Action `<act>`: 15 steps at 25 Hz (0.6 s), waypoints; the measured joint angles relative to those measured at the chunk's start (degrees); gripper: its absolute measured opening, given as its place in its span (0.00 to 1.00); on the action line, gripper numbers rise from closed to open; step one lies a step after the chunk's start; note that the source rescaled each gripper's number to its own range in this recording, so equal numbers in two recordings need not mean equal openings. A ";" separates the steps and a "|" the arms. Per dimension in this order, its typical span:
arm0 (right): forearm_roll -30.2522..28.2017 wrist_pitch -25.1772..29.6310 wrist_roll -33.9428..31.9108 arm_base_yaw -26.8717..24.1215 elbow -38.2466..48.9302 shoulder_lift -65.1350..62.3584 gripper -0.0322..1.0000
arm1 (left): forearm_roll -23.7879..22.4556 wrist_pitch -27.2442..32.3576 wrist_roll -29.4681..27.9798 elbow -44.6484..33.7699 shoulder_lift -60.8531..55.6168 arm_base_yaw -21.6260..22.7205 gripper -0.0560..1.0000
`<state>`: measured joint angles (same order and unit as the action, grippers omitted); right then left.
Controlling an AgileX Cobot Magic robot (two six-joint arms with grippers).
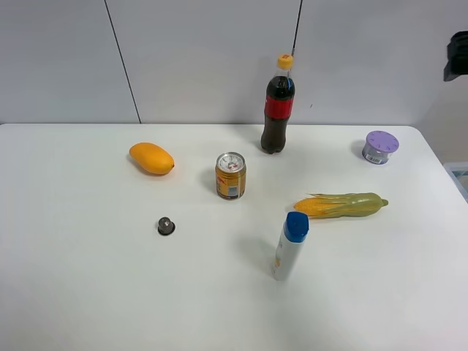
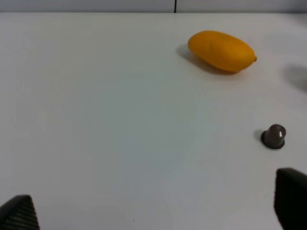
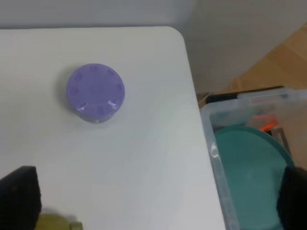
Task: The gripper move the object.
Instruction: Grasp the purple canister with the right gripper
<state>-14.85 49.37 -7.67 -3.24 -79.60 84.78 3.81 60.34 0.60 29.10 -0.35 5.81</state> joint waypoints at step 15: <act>-8.82 -19.42 -15.46 0.00 -0.28 22.78 1.00 | 0.00 0.00 0.00 0.00 0.00 0.00 1.00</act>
<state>-23.67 29.95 -23.13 -3.24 -79.88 107.56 3.81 60.34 0.60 29.10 -0.35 5.81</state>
